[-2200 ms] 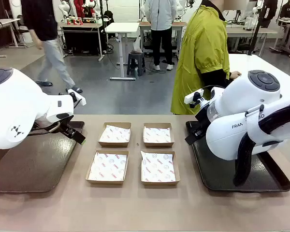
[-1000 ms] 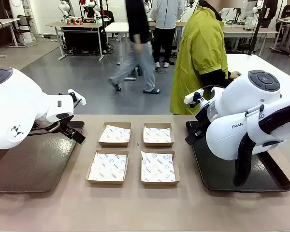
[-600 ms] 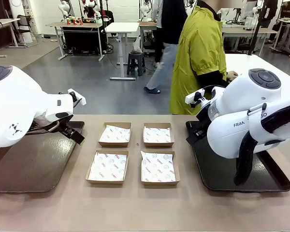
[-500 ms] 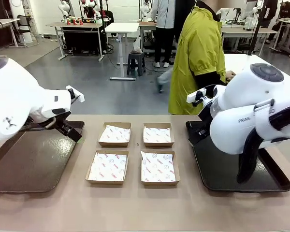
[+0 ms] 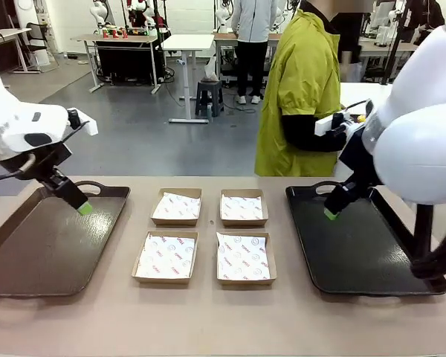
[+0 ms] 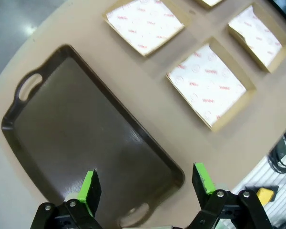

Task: Individually package the donuts and arrange them on the tray.
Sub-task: Pick up one Paper togo box.

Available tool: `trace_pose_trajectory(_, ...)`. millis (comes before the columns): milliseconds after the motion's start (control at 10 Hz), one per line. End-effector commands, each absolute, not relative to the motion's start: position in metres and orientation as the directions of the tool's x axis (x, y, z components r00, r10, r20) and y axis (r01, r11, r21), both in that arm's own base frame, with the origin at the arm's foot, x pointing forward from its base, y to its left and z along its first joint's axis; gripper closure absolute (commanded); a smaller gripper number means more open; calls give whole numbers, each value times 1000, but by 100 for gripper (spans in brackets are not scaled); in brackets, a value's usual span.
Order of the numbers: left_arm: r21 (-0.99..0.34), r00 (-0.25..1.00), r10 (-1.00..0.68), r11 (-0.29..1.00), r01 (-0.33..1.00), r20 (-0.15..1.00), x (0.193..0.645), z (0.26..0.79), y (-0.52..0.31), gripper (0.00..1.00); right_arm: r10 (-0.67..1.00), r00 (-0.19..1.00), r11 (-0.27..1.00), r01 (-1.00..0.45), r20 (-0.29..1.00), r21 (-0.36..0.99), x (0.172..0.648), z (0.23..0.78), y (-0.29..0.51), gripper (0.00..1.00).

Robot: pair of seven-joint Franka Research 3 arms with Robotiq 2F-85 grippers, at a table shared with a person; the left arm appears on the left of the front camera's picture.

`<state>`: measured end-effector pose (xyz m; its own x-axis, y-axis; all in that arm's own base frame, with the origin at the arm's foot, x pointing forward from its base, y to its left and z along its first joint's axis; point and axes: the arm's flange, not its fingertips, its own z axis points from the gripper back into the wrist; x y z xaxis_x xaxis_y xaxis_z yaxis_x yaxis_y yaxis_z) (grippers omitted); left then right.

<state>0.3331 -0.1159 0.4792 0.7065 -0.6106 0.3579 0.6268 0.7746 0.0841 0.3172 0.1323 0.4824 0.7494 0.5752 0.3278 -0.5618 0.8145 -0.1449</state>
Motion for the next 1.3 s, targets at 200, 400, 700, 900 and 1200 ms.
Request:
trace_pose_trajectory(200,84,706,-611,775,627,358,333,479,-116,0,575,749,815,-562,328,-145,317,482,132,0)
trace_pose_trajectory(400,84,706,-611,775,627,358,333,479,-116,0,575,749,815,-562,328,-145,317,482,132,0)
trace_pose_trajectory(700,-302,810,-393,784,543,435,341,487,-104,0,457,816,852,-516,353,90,321,486,117,0)
trace_pose_trajectory(900,-796,939,-51,517,315,339,347,497,-63,0,175,931,763,-334,321,553,329,486,67,0)
trace_pose_trajectory(1200,-979,976,174,176,99,130,352,485,5,0,-62,969,453,-186,239,872,322,484,-17,0)
